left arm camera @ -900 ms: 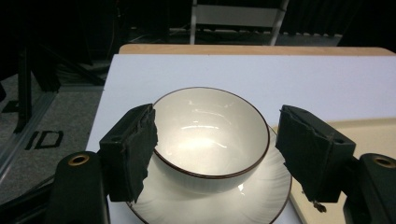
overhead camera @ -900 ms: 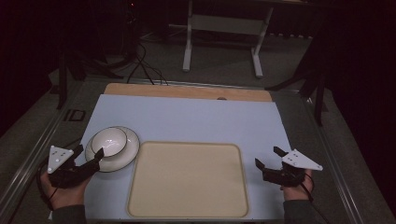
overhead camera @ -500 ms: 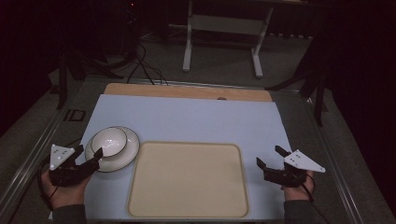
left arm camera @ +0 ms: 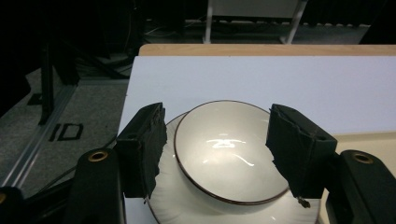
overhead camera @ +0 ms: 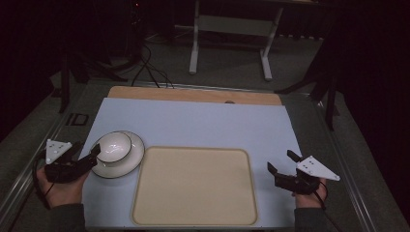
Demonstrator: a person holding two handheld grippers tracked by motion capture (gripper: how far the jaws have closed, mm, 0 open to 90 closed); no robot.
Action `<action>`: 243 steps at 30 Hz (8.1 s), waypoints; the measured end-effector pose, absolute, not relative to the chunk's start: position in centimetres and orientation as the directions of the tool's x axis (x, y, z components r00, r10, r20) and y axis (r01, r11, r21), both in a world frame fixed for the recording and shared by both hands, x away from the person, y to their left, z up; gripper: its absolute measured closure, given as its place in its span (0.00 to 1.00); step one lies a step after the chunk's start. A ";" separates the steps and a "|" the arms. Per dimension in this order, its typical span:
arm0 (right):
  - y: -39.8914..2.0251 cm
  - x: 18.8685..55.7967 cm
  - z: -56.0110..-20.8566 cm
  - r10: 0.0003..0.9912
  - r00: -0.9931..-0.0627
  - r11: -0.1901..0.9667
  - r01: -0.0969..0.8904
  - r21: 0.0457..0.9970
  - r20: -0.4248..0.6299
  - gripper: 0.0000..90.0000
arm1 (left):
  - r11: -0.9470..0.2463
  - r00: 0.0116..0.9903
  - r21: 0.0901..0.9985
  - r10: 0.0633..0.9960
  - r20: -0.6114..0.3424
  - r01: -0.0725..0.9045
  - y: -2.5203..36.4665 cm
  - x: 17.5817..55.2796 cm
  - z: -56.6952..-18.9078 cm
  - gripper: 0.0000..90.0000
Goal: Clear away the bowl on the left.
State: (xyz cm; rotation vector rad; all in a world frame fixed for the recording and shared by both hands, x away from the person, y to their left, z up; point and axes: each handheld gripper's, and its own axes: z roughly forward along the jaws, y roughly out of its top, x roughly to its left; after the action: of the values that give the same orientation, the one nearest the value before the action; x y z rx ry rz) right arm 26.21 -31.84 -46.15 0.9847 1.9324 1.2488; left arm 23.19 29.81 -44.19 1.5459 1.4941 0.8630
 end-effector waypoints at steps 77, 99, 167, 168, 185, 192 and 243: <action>-31.9 26.1 -45.9 0.857 -0.502 0.265 0.235 0.935 -0.117 0.17 | 0.128 0.006 0.672 0.981 -0.193 0.730 31.5 30.0 -50.6 0.77; -32.0 26.1 -45.9 0.858 -0.502 0.260 0.241 0.935 -0.109 0.17 | 0.218 -0.031 0.623 0.954 -0.298 0.751 32.1 30.7 -50.9 0.82; -32.2 26.0 -45.8 0.863 -0.494 0.250 0.233 0.940 -0.107 0.17 | 0.323 0.047 0.652 0.874 -0.483 0.686 32.7 29.2 -49.6 0.90; -32.2 26.0 -45.8 0.863 -0.494 0.250 0.233 0.940 -0.107 0.17 | 0.323 0.047 0.652 0.874 -0.483 0.686 32.7 29.2 -49.6 0.90; -32.3 26.0 -45.7 0.865 -0.491 0.246 0.233 0.941 -0.105 0.17 | 0.304 0.098 0.689 0.872 -0.479 0.658 31.8 28.8 -48.2 0.89; -32.3 26.0 -45.7 0.865 -0.491 0.245 0.233 0.941 -0.104 0.17 | 0.295 0.122 0.703 0.870 -0.478 0.648 31.3 28.6 -47.5 0.89; -32.4 25.8 -45.6 0.864 -0.493 0.241 0.225 0.944 -0.103 0.17 | 0.177 0.287 0.773 0.859 -0.423 0.608 26.0 28.3 -43.9 0.89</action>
State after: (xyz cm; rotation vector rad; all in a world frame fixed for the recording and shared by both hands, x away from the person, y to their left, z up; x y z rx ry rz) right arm 25.84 -32.42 -45.57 0.9960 1.8713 1.2676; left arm 28.28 25.99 -43.94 1.5219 1.4121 0.3044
